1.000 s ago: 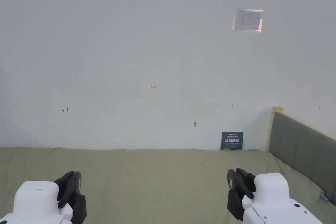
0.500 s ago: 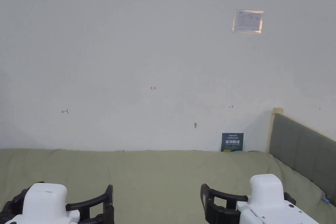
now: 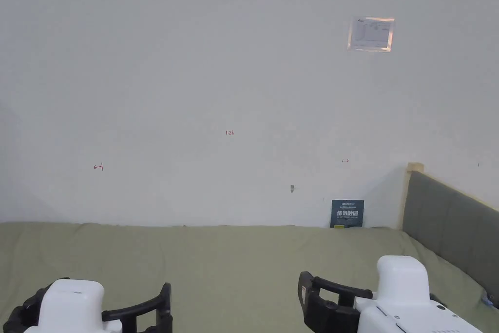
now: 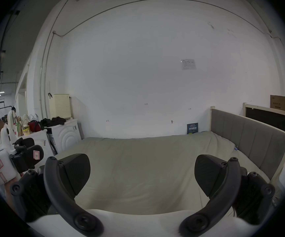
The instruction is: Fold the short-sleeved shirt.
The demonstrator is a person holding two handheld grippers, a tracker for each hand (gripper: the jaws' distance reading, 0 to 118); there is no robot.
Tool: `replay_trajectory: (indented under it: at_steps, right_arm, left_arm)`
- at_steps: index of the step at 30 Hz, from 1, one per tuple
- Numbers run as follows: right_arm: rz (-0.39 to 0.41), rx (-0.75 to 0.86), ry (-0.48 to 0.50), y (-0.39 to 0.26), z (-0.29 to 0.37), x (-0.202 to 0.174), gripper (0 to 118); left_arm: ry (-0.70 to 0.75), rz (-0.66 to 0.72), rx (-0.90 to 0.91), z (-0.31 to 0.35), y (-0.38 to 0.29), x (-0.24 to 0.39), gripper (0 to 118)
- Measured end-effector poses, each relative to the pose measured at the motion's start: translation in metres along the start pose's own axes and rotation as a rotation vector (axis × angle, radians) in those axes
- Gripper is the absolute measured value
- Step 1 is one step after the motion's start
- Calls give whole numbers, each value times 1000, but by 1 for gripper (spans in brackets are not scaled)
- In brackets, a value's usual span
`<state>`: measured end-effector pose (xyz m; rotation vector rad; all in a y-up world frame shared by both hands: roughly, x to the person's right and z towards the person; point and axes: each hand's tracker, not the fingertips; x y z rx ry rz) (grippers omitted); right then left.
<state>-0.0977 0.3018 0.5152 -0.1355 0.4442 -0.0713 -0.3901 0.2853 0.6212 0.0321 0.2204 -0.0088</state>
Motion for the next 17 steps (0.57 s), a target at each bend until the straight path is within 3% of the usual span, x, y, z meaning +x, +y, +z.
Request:
replay_trajectory:
  at_steps: [4, 8, 10, 12, 16, 17]
  right_arm:
    - [-3, 9, -51, 0, 0, 0, 118]
    - [-26, 29, -19, -1, 3, 2, 118]
    - [-25, 72, -96, -3, 4, -1, 118]
    - [-12, 56, -60, -3, 1, 3, 118]
    - [-90, 25, 16, 1, 1, 12, 118]
    - [-79, 24, 15, 1, 0, 15, 118]
  left_arm:
    - [-5, 10, -3, -1, -1, -1, 118]
    - [-5, 6, -5, 0, 1, 0, 118]
    - [-3, 4, -4, 0, 0, 0, 118]
    - [-1, 5, -4, -1, 0, 1, 118]
    - [-3, 10, -7, -2, -1, 1, 118]
    - [-2, 9, -7, -1, 0, 2, 118]
